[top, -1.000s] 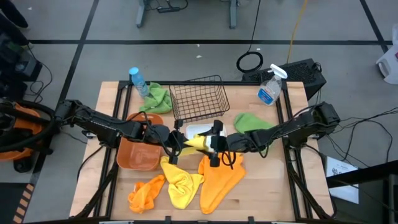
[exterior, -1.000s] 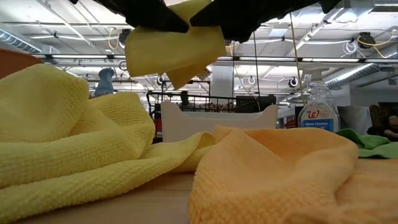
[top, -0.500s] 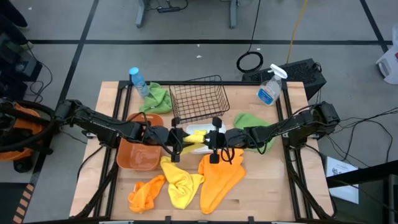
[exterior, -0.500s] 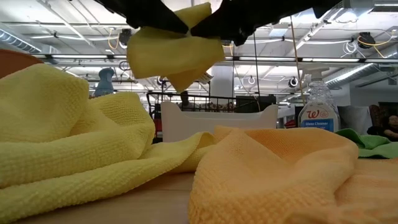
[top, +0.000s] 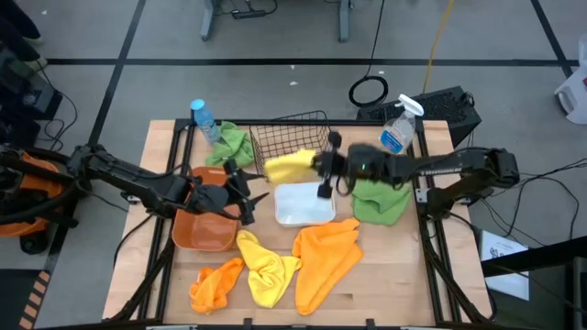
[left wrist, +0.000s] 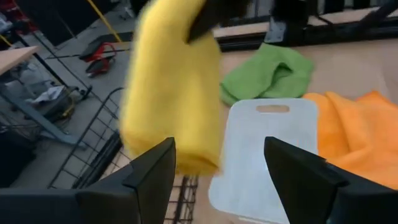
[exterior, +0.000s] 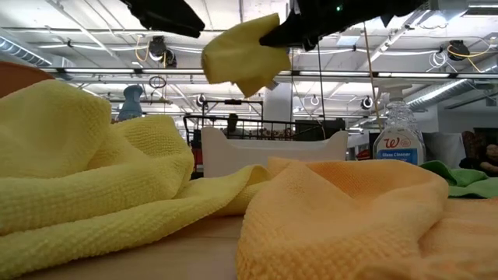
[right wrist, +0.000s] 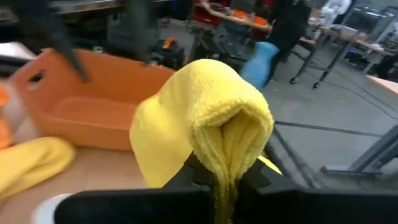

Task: Sort microfiber towel by color & place in baskets
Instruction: Put the right yellow towel into the black wire basket

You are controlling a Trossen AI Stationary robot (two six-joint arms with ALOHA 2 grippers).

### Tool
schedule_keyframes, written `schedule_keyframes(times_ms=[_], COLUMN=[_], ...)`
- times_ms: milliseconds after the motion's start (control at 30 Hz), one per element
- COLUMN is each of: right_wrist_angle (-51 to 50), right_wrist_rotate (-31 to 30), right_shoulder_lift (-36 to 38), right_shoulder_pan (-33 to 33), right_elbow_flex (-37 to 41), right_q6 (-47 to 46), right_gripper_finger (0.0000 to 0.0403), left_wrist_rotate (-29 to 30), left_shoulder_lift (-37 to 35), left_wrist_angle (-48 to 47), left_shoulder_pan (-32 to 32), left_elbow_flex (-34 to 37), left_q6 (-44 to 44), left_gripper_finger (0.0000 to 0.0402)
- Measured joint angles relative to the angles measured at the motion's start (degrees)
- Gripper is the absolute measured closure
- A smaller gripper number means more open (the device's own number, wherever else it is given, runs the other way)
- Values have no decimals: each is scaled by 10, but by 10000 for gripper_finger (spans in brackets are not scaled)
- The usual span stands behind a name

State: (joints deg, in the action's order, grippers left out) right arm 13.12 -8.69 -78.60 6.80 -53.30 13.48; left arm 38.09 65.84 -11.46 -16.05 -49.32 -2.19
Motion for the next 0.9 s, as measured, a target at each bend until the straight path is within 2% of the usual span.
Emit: schedule_keyframes(times_ms=[100, 233, 433, 633, 900], right_wrist_angle=[0, 3, 21, 33, 39], right_wrist_rotate=[49, 145, 257, 295, 299], right_shoulder_lift=[6, -7, -59, -125, -178], right_shoulder_pan=[64, 147, 217, 254, 272], right_elbow_flex=[0, 0, 0, 0, 0], right_q6=[-7, -76, -168, -218, -231], right_gripper_finger=[395, 395, 395, 393, 392], left_wrist_rotate=[0, 0, -7, -37, -66], left_shoulder_lift=[1, 2, 2, 3, 6], left_wrist_angle=[-8, -6, 2, 5, 1], left_shoulder_pan=[10, 31, 64, 88, 91], left_elbow_flex=[0, 0, 0, 0, 0], left_q6=[19, 33, 56, 56, 44], left_gripper_finger=[153, 153, 153, 153, 153])
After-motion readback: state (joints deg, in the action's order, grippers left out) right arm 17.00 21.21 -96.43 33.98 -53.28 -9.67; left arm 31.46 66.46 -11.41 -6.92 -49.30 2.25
